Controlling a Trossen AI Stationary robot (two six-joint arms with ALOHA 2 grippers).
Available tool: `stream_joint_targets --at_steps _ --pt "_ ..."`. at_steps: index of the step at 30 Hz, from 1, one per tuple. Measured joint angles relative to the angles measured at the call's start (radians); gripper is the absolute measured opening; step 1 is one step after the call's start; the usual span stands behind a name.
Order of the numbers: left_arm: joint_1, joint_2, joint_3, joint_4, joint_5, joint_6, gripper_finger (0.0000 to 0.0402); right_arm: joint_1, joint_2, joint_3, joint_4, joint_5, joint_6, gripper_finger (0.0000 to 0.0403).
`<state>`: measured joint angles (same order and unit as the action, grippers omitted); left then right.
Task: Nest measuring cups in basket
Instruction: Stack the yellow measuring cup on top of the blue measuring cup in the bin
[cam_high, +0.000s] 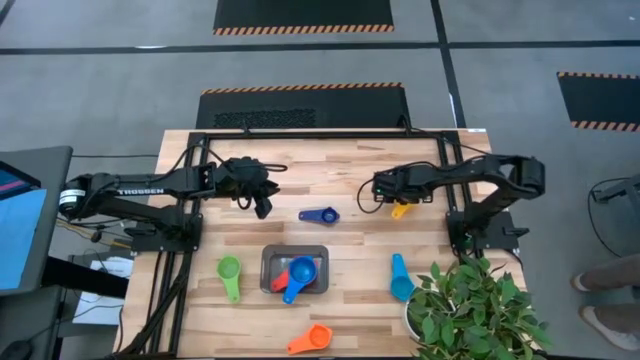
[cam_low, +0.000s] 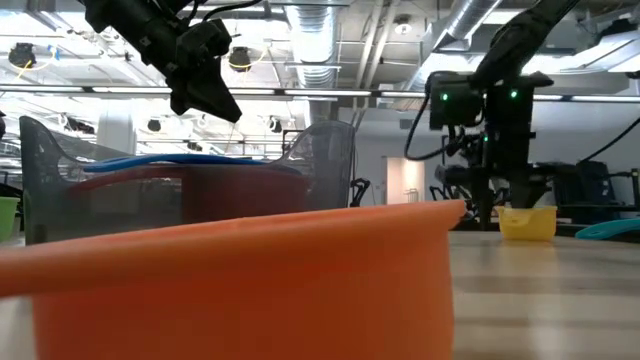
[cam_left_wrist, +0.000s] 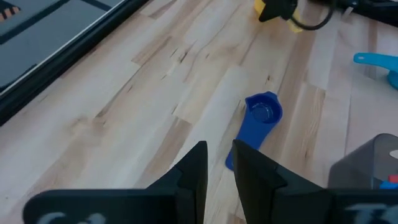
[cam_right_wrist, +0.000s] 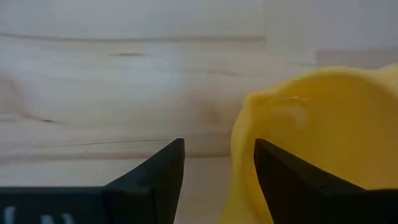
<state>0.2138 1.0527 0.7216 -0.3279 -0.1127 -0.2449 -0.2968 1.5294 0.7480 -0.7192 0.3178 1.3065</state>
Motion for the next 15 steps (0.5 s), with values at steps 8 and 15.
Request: stream_joint_targets --at_steps 8,15 --pt "0.0 0.0 0.0 0.0 0.001 -0.001 0.0061 -0.015 0.025 0.0 0.029 -0.032 -0.028 0.0129" --pt "0.0 0.0 0.0 0.001 0.001 -0.001 0.0061 -0.029 -0.037 0.0 0.099 -0.054 -0.1 0.0017"
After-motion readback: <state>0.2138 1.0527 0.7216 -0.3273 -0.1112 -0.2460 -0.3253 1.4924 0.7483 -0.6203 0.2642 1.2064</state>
